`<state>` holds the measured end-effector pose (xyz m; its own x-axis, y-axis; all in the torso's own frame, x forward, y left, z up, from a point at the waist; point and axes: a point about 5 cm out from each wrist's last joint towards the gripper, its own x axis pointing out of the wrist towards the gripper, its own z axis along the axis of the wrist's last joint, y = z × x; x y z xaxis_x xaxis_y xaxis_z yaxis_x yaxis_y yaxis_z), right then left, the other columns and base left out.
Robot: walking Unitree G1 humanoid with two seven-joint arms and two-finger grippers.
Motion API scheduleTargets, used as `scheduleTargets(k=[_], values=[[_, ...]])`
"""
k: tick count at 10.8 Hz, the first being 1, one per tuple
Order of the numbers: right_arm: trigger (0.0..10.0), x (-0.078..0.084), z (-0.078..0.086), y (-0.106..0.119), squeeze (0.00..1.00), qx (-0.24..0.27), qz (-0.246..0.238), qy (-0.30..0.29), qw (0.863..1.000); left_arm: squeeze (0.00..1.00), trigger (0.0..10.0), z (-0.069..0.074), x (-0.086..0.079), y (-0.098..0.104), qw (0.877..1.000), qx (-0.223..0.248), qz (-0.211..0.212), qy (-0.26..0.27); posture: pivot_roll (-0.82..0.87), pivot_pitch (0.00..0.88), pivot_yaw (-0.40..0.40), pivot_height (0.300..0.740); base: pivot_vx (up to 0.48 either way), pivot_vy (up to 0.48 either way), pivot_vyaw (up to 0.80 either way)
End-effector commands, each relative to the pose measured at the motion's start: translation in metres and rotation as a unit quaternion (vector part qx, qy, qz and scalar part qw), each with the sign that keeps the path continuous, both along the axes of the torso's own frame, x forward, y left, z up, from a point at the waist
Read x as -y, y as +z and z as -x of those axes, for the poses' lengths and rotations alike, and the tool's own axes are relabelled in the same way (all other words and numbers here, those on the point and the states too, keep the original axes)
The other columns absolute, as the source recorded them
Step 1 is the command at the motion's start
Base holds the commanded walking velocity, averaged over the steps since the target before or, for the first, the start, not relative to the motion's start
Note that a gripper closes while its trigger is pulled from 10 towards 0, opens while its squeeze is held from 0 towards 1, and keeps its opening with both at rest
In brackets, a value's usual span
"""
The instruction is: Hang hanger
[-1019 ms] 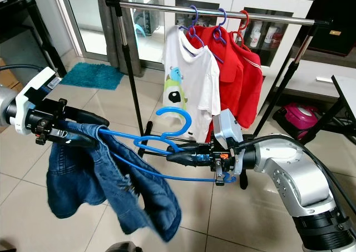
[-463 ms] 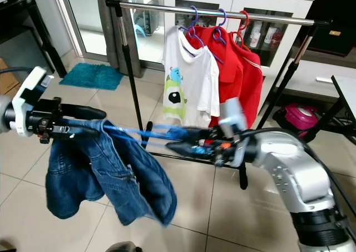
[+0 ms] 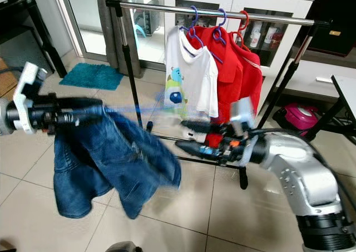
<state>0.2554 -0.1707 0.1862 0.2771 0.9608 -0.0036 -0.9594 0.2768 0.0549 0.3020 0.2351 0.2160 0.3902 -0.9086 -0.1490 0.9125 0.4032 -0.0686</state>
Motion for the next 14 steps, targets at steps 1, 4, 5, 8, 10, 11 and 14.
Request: scheduleTargets(k=[1, 4, 5, 8, 10, 11, 14], values=[[10.0, 0.007, -0.001, 0.003, 1.0, 0.008, -0.002, -0.016, 1.0, 0.0, 0.0, 0.0, -0.001, 0.01, 1.0, 0.018, 0.022, 0.011, 0.0, 0.0, 0.026, 0.74, 0.0, 0.0, 0.0], [10.0, -0.015, 0.013, 0.01, 1.0, 0.012, -0.02, 0.026, 0.999, 0.0, 0.0, 0.005, -0.001, 0.026, 0.989, -0.004, 0.145, 0.0, 0.01, 0.0, 0.021, 0.74, 0.0, 0.0, 0.0], [10.0, -0.023, 0.014, 0.008, 1.0, 0.014, -0.022, 0.028, 0.999, 0.0, 0.0, 0.007, 0.001, 0.026, 0.988, -0.011, 0.156, -0.01, 0.01, 0.0, 0.018, 0.74, 0.0, 0.0, 0.0], [10.0, -0.057, 0.004, 0.007, 1.0, 0.041, -0.035, -0.011, 0.998, 0.0, 0.0, 0.017, 0.006, 0.027, 0.978, -0.046, 0.198, -0.045, 0.01, 0.0, 0.019, 0.74, 0.0, 0.0, 0.0], [10.0, -0.062, -0.001, 0.016, 1.0, 0.061, -0.062, -0.041, 0.995, 0.0, 0.0, 0.022, 0.009, 0.024, 0.978, -0.055, 0.196, -0.047, 0.02, 0.0, 0.017, 0.74, 0.0, 0.0, 0.0], [10.0, -0.052, 0.002, 0.014, 1.0, 0.066, -0.039, -0.031, 0.997, 0.0, 0.0, 0.018, 0.004, 0.023, 0.98, -0.05, 0.189, -0.027, 0.02, 0.0, 0.016, 0.74, 0.0, 0.0, 0.0], [10.0, -0.017, 0.009, 0.024, 1.0, 0.074, 0.003, -0.003, 0.997, 0.0, 0.0, 0.016, -0.006, 0.019, 0.986, -0.049, 0.159, -0.003, 0.01, 0.0, 0.018, 0.74, 0.0, 0.0, 0.0]])
